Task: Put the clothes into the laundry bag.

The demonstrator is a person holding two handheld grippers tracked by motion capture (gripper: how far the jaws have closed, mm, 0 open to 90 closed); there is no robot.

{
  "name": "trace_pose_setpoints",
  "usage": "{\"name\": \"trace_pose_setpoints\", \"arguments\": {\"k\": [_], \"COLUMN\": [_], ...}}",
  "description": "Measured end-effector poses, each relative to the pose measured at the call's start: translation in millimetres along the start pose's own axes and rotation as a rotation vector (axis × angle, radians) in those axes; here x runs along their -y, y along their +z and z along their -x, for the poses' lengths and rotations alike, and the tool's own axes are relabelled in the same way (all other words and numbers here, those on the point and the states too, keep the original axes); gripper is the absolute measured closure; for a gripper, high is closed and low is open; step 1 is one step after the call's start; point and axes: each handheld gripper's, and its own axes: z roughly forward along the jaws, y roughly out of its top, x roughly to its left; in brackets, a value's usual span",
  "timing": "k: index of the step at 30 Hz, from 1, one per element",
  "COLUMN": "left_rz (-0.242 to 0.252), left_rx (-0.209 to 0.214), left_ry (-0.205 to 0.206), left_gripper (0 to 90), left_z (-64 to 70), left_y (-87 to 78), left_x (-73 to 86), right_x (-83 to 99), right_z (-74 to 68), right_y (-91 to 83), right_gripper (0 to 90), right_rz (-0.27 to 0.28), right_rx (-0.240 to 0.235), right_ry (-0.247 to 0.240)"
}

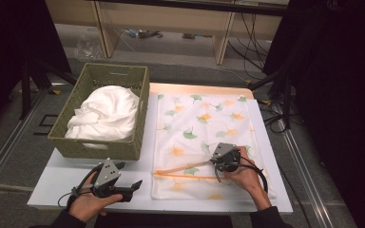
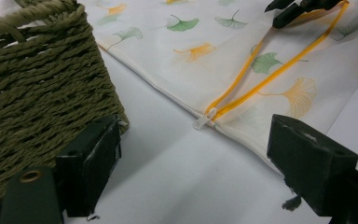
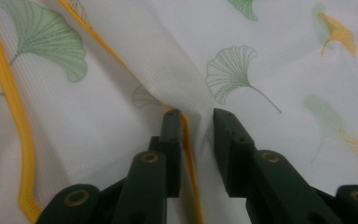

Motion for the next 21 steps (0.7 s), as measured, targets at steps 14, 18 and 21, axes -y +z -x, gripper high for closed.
{"name": "trace_pose_setpoints", "arguments": {"k": [14, 18, 21], "left_rz": [-0.017, -0.008, 0.002], "left_rx": [-0.003, -0.008, 0.014], "left_ry": [0.016, 0.010, -0.023], "left_gripper": [17.8, 18.1, 18.1], "left_z": [-1.0, -3.3, -5.8], "left_y": [1.6, 1.8, 1.2], "left_x": [0.6, -1.8, -4.8], "right_x": [-2.6, -8.4, -13.5], "right_z": [10.0, 11.9, 13.9], "right_y": [7.8, 9.0, 7.6], "right_gripper": [80.6, 88.8, 89.3], "right_rz": [-0.010, -0.018, -0.003], "right_rx": [-0.082, -0.057, -0.031], "right_ry": [0.060, 0.047, 0.046]}}
